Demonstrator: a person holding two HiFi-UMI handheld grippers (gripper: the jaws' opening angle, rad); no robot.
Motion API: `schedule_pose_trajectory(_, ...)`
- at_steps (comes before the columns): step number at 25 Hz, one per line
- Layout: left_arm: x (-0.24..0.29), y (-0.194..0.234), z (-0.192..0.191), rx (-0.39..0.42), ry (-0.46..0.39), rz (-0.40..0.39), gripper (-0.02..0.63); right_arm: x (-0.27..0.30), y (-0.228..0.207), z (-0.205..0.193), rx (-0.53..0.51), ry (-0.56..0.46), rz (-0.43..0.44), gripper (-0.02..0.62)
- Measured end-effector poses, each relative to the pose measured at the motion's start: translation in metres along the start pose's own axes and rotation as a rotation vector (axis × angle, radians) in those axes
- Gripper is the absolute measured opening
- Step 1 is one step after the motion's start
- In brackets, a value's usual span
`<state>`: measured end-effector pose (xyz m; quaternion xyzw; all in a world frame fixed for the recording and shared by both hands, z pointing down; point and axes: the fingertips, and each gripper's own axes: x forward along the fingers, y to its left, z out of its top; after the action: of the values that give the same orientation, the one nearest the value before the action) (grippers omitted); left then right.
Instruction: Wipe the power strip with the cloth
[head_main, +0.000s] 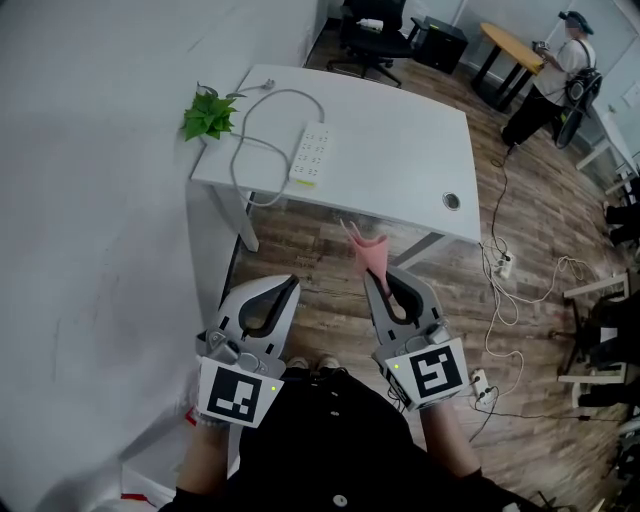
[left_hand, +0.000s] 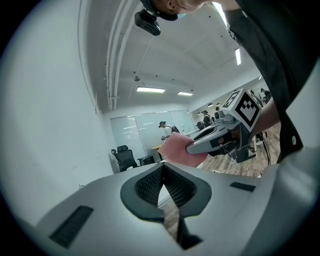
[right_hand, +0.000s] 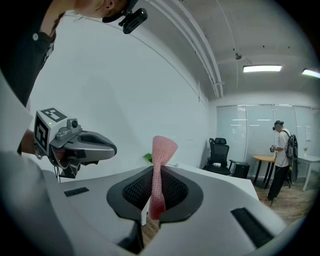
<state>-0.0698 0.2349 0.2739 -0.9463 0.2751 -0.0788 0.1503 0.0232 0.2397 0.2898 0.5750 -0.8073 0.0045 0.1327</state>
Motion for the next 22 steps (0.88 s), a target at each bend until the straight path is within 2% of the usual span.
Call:
schedule_pose_trajectory(7,-0.007,0.011,-0.008,-0.013,-0.005,0.002,0.014,0.004,0.014,0.000,-0.030,0.014,-0.020,0.048)
schedule_pose_trajectory(14,-0.019,0.015,-0.001,0.021,-0.057,-0.023,0.014,0.004,0.031,0.003,-0.039,0.003,-0.047,0.048)
schedule_pose_trajectory(22,-0.018,0.025,0.001,0.026,-0.078,-0.018,0.014,0.006,0.027,0.005,-0.061,0.008,-0.071,0.048)
